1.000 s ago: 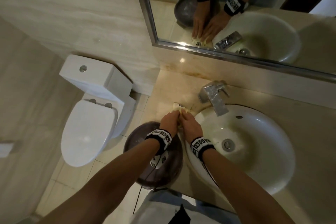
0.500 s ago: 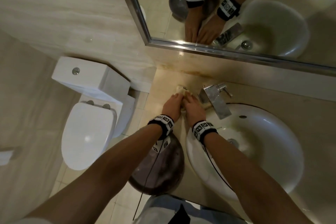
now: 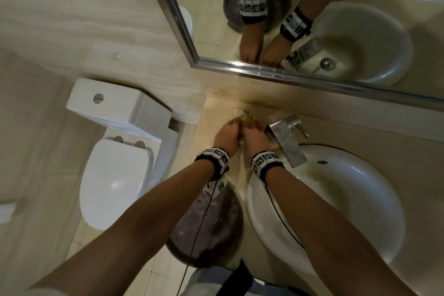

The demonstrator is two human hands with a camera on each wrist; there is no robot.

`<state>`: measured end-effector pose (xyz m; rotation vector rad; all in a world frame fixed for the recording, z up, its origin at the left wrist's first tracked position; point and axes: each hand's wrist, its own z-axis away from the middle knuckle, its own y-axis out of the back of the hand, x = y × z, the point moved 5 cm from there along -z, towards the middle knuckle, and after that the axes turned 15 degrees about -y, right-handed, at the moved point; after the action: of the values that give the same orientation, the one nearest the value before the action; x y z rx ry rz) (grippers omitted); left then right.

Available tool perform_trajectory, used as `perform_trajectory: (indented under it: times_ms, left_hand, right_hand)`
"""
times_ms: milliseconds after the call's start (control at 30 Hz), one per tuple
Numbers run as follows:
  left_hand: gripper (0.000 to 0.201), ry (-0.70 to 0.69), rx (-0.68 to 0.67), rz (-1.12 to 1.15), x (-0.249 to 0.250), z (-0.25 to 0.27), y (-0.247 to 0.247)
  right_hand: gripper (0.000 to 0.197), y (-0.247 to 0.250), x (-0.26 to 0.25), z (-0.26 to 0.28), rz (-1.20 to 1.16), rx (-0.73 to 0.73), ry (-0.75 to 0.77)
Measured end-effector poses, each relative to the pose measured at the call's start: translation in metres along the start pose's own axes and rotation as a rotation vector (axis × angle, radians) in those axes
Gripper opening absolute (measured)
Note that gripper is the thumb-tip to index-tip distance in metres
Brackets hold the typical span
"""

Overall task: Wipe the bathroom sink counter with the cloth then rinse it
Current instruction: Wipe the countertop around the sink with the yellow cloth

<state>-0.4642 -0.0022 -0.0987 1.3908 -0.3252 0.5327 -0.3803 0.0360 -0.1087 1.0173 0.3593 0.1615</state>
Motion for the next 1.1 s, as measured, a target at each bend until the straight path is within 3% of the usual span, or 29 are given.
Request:
perform_trajectory:
  times_ms: [67, 100, 167, 300, 500, 600, 667, 900, 1033, 1100]
  left_hand:
    - [0.058, 0.059, 0.022, -0.004, -0.010, 0.004, -0.004]
    - [0.060, 0.100, 0.018, -0.008, -0.017, 0.005, -0.009]
    - [0.050, 0.187, 0.025, 0.051, -0.028, 0.015, -0.014]
    - [0.035, 0.249, 0.056, 0.193, -0.030, 0.040, -0.015]
    - [0.048, 0.170, 0.103, 0.322, -0.004, 0.078, -0.008]
    - [0.056, 0.107, 0.039, 0.401, 0.023, 0.089, -0.010]
    - [0.058, 0.051, -0.036, 0.427, 0.044, 0.095, -0.017]
    - [0.039, -0.235, -0.190, 0.360, 0.143, 0.085, -0.045]
    - [0.058, -0.181, -0.286, 0.245, 0.166, 0.078, -0.066]
    - [0.057, -0.186, -0.287, 0.160, 0.172, 0.074, -0.069]
  right_hand:
    - [0.055, -0.003, -0.002, -0.003, -0.003, -0.093, -0.031]
    - [0.069, -0.005, -0.004, -0.004, 0.008, -0.149, -0.044]
    - [0.090, -0.005, -0.006, -0.001, 0.045, -0.187, -0.069]
    - [0.048, -0.004, -0.004, 0.018, 0.059, -0.051, -0.086]
    - [0.063, -0.020, 0.018, 0.061, -0.205, -0.042, 0.004]
    - [0.060, -0.020, 0.049, 0.094, -0.421, -0.029, 0.008]
    - [0.054, -0.020, 0.075, 0.117, -0.517, 0.007, -0.029]
    - [0.057, -0.020, 0.180, 0.161, -0.728, 0.180, -0.320]
    - [0.059, 0.006, 0.245, 0.160, -0.695, 0.251, -0.434]
    - [0.056, 0.023, 0.273, 0.151, -0.664, 0.283, -0.436]
